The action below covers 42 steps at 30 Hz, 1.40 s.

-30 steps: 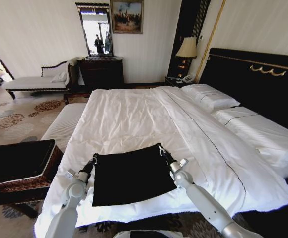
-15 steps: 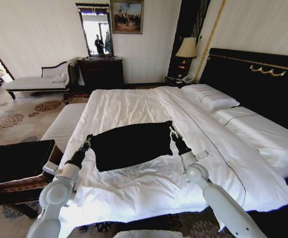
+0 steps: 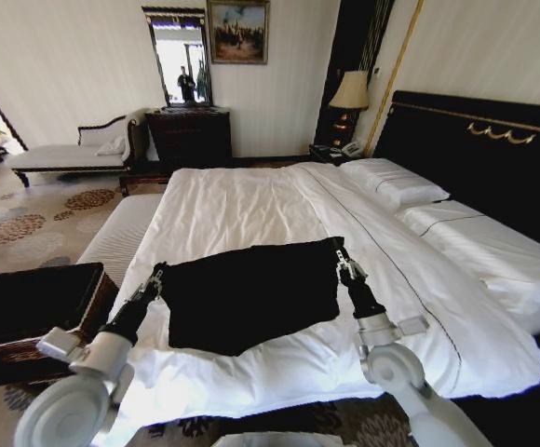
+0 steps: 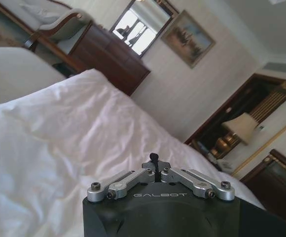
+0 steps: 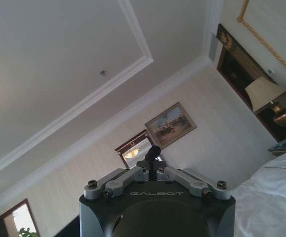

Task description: Fold the clothes on the bed and place them into the basket.

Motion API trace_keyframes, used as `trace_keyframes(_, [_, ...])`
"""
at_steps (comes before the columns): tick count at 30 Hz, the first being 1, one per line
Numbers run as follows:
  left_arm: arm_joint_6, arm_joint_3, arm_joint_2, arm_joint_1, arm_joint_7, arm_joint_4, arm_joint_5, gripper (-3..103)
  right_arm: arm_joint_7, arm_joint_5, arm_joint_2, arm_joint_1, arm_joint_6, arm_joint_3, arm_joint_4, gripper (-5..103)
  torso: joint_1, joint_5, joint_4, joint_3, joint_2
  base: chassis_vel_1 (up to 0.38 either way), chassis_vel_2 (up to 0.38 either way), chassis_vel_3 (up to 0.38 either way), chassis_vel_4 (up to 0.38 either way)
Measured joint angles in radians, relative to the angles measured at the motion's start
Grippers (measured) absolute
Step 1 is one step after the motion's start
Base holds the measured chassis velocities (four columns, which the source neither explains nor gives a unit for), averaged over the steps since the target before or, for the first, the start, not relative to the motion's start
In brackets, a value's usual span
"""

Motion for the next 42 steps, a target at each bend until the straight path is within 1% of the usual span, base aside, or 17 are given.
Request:
trace_keyframes(1, [0.029, -0.02, 0.007, 0.0, -0.032, 0.0, -0.035, 0, 0.041, -0.003, -0.002, -0.003, -0.018, 0.005, 0.024, 2, 0.0, -0.0001, 0.0, 0.0, 0.0, 0.0, 0.0, 0.0, 0.0])
trace_keyframes(3, [0.154, -0.068, 0.043, -0.051, -0.162, 0.0, -0.159, 0, 0.214, 0.004, -0.021, 0.029, -0.112, 0.004, 0.089, 2, 0.0, -0.0003, 0.0002, 0.0, 0.0, 0.0, 0.0, 0.0, 0.0])
trace_keyframes(4, [0.154, -0.068, 0.043, -0.051, -0.162, 0.0, -0.159, 0, 0.214, 0.004, -0.021, 0.029, -0.112, 0.004, 0.089, 2, 0.0, -0.0003, 0.0002, 0.0, 0.0, 0.0, 0.0, 0.0, 0.0])
trace_keyframes(6, [0.219, -0.031, 0.079, -0.16, -0.224, 0.002, -0.172, 0, 0.353, 0.051, -0.041, 0.132, -0.189, -0.055, 0.05, 2, 0.0, 0.0, -0.0001, 0.0, 0.0, 0.0, 0.0, 0.0, 0.0])
trace_keyframes(9, [0.252, 0.032, 0.093, -0.247, -0.223, 0.031, -0.138, 0, 0.383, 0.093, -0.048, 0.236, -0.224, -0.12, -0.043, 2, 0.0, 0.0005, -0.0002, 0.0, 0.0, 0.0, 0.0, 0.0, 0.0])
trace_keyframes(11, [0.261, 0.137, 0.097, -0.374, -0.2, 0.173, -0.053, 0, 0.384, 0.139, -0.044, 0.384, -0.238, -0.231, -0.215, 2, 0.0, 0.0002, 0.0008, 0.001, 0.0, 0.0, 0.0, 0.0, 0.0])
trace_keyframes(12, [0.26, 0.19, 0.096, -0.437, -0.186, 0.261, -0.017, 0, 0.37, 0.157, -0.035, 0.458, -0.24, -0.292, -0.321, 2, 0.0, 0.0001, 0.0003, 0.001, 0.0, 0.0, 0.0, 0.0, 0.0])
trace_keyframes(14, [0.259, 0.222, 0.093, -0.478, -0.179, 0.322, 0.001, 0, 0.357, 0.163, -0.028, 0.498, -0.239, -0.326, -0.387, 2, 0.001, 0.0004, 0.0005, 0.001, 0.0, 0.0, 0.0, 0.0, 0.0])
trace_keyframes(15, [0.255, 0.244, 0.09, -0.505, -0.171, 0.363, 0.011, 0, 0.348, 0.164, -0.021, 0.525, -0.236, -0.35, -0.432, 2, 0.001, -0.0001, 0.0005, 0.001, -0.001, 0.0, 0.0, 0.0, 0.0])
trace_keyframes(17, [0.206, 0.356, 0.063, -0.654, -0.102, 0.601, 0.089, 0, 0.259, 0.161, 0.038, 0.685, -0.209, -0.465, -0.706, 2, 0.001, 0.0005, 0.0, 0.001, -0.001, 0.0, 0.0, 0.0, 0.0])
trace_keyframes(18, [0.206, 0.356, 0.063, -0.654, -0.102, 0.601, 0.089, 0, 0.259, 0.161, 0.038, 0.685, -0.209, -0.465, -0.706, 2, 0.001, 0.0005, 0.0, 0.001, -0.001, 0.0, 0.0, 0.0, 0.0])
trace_keyframes(21, [0.13, 0.417, 0.026, -0.769, -0.023, 0.831, 0.135, 0, 0.156, 0.138, 0.123, 0.822, -0.171, -0.541, -0.958, 2, 0.001, 0.0, 0.0, 0.001, -0.001, 0.0, 0.0, 0.0, 0.0])
trace_keyframes(25, [0.057, 0.436, -0.01, -0.83, 0.023, 0.953, 0.104, 0, 0.092, 0.115, 0.177, 0.868, -0.139, -0.554, -1.081, 2, 0.001, 0.0, 0.0006, 0.001, -0.001, 0.0, 0.0, 0.0, 0.0])
trace_keyframes(26, [0.015, 0.44, -0.03, -0.842, 0.048, 0.992, 0.081, 0, 0.062, 0.112, 0.191, 0.876, -0.129, -0.553, -1.114, 2, 0.001, 0.0001, 0.0006, 0.001, -0.001, 0.0, 0.0, 0.0, 0.0])
trace_keyframes(34, [-0.05, 0.422, -0.027, -0.776, 0.166, 0.979, 0.056, 0, 0.001, 0.151, 0.162, 0.831, -0.093, -0.504, -1.085, 2, 0.0, 0.0001, 0.0001, 0.0, 0.0, 0.0, 0.0, 0.0, 0.0])
trace_keyframes(38, [-0.092, 0.401, 0.025, -0.698, 0.253, 0.923, 0.042, 0, -0.043, 0.195, 0.107, 0.747, -0.063, -0.465, -0.995, 2, 0.0, 0.0003, 0.0001, 0.0, 0.0, 0.0, 0.0, 0.0, 0.0])
trace_keyframes(42, [-0.116, 0.396, 0.063, -0.631, 0.275, 0.871, 0.035, 0, -0.069, 0.196, 0.069, 0.687, -0.035, -0.452, -0.942, 2, 0.0, 0.0002, -0.0001, 0.0, 0.0, 0.0, 0.0, 0.0, 0.0])
